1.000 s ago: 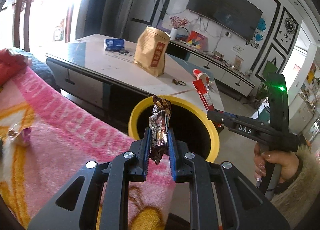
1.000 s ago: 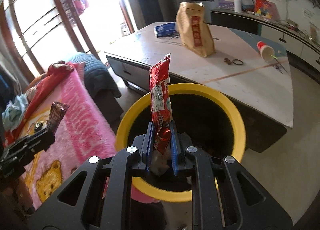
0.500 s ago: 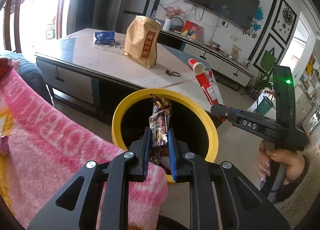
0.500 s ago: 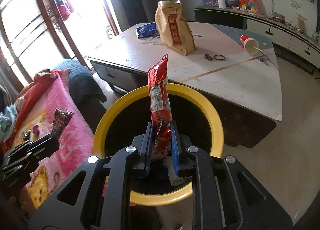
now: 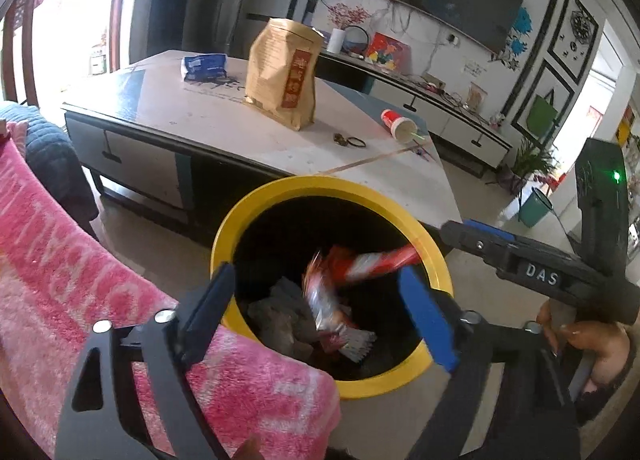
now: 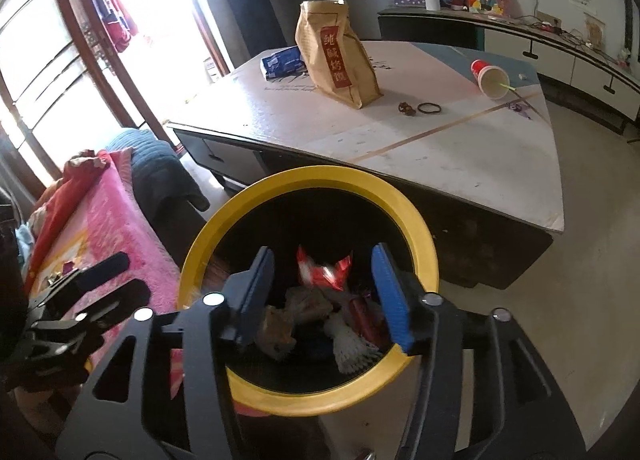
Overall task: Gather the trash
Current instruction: 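Open both grippers to drop the wrappers into the bin, then move both open grippers back over the remaining wrappers on the blanket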
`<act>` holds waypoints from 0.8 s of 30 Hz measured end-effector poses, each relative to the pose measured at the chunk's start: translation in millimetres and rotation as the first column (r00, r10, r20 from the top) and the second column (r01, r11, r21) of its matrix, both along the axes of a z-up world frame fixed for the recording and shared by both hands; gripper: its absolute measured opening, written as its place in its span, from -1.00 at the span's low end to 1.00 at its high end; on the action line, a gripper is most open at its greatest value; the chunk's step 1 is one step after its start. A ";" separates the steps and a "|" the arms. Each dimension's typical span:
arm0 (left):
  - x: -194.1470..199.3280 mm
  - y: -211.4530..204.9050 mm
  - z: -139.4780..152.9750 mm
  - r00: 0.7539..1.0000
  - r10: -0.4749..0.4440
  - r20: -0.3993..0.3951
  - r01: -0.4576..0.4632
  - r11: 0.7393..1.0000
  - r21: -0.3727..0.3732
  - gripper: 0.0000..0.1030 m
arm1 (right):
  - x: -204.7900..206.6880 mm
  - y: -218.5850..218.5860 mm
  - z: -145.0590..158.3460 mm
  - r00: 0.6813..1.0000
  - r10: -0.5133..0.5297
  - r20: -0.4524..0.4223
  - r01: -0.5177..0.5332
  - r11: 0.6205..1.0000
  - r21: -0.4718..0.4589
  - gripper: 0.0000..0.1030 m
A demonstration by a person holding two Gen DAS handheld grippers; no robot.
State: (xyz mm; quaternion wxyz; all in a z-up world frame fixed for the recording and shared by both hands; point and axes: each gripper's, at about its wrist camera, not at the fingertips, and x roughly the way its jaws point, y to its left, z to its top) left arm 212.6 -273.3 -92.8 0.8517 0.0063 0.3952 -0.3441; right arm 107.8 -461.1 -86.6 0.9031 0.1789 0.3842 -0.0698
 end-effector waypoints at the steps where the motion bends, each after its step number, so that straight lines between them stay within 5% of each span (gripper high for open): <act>1: 0.3 3.3 1.3 1.000 0.011 0.004 -0.011 1.000 -0.001 0.69 | -0.3 0.2 0.1 1.000 -0.001 0.001 0.001 1.000 -0.001 -0.07; 12: -9.7 61.2 31.2 0.982 0.168 0.083 -0.163 0.985 -0.057 0.86 | -5.1 33.9 28.8 0.990 0.074 0.122 -0.069 0.996 -0.048 0.32; 24: -28.1 124.0 50.8 0.944 0.294 0.151 -0.286 0.955 -0.071 0.87 | -8.9 84.5 54.4 0.960 0.185 0.210 -0.171 0.982 -0.084 0.45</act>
